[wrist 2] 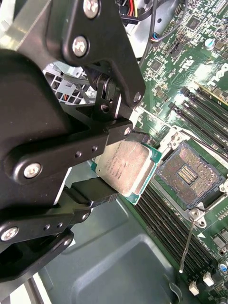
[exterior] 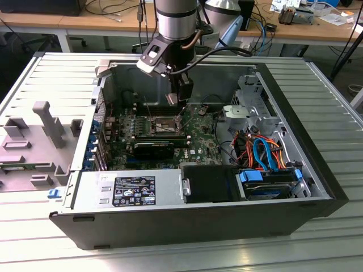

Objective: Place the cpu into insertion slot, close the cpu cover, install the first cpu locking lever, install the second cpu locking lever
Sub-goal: 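Place the cpu into insertion slot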

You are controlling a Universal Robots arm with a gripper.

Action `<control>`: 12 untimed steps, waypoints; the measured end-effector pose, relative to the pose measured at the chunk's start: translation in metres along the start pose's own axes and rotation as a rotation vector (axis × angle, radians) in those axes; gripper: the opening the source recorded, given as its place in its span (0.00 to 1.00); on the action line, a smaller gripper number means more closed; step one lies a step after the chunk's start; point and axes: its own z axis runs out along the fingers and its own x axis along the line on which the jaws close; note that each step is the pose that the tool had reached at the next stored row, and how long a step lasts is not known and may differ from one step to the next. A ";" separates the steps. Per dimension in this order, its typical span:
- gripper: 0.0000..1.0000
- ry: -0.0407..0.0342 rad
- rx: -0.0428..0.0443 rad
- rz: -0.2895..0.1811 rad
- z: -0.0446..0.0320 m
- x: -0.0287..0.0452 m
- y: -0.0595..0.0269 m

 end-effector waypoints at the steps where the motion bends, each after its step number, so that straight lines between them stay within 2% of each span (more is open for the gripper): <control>1: 0.54 -0.0001 -0.0001 0.001 0.0000 0.0000 0.0000; 12: 0.54 -0.0013 -0.0002 0.017 0.0005 0.0000 0.0000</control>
